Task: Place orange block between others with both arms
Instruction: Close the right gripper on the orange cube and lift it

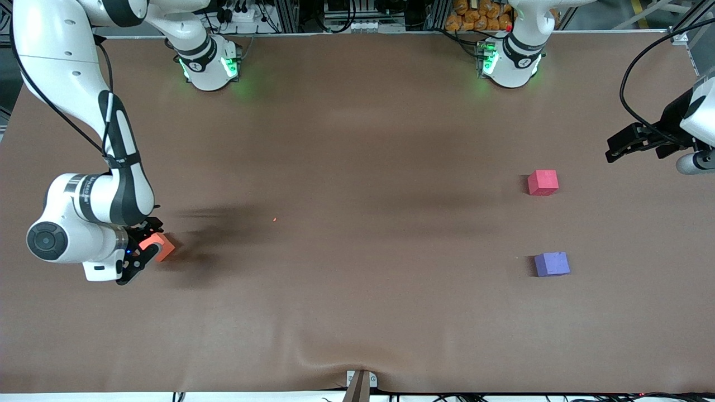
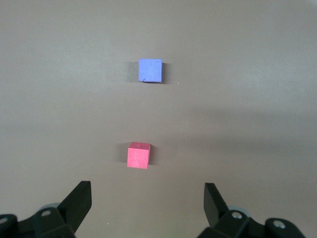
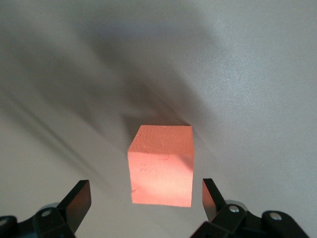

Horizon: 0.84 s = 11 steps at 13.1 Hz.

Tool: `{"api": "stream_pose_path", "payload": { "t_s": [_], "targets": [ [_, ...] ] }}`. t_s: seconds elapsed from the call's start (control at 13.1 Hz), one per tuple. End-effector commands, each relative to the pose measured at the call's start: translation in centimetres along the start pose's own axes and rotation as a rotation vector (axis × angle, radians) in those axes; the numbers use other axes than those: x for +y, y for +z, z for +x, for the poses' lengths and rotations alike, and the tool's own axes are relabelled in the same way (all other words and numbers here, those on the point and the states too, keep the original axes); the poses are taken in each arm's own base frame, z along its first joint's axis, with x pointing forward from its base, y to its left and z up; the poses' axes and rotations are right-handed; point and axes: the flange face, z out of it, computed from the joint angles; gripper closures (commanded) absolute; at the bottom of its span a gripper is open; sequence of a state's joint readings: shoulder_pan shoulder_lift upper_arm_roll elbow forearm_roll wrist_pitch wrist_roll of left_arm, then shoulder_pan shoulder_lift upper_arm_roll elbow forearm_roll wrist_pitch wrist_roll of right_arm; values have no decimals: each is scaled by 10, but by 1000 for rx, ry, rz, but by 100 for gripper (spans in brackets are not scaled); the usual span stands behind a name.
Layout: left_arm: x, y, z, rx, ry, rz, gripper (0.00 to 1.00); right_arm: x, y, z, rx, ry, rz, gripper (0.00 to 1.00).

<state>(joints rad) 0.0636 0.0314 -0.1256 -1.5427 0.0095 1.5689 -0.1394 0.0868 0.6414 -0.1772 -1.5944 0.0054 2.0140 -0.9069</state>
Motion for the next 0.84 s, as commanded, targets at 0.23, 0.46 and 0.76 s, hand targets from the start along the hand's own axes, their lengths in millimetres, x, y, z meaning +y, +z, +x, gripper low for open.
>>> {"api": "stream_pose_path", "payload": {
  "t_s": [0.23, 0.46, 0.76],
  "targets": [
    [-2, -1, -1, -5, 13, 15, 0, 20, 28, -4, 33, -45, -42, 0],
    [-2, -1, -1, -5, 13, 15, 0, 22, 43, -11, 30, -57, -24, 0],
    [-3, -1, -1, -5, 10, 13, 0, 18, 53, -11, 21, -58, -7, 0]
  ]
}}
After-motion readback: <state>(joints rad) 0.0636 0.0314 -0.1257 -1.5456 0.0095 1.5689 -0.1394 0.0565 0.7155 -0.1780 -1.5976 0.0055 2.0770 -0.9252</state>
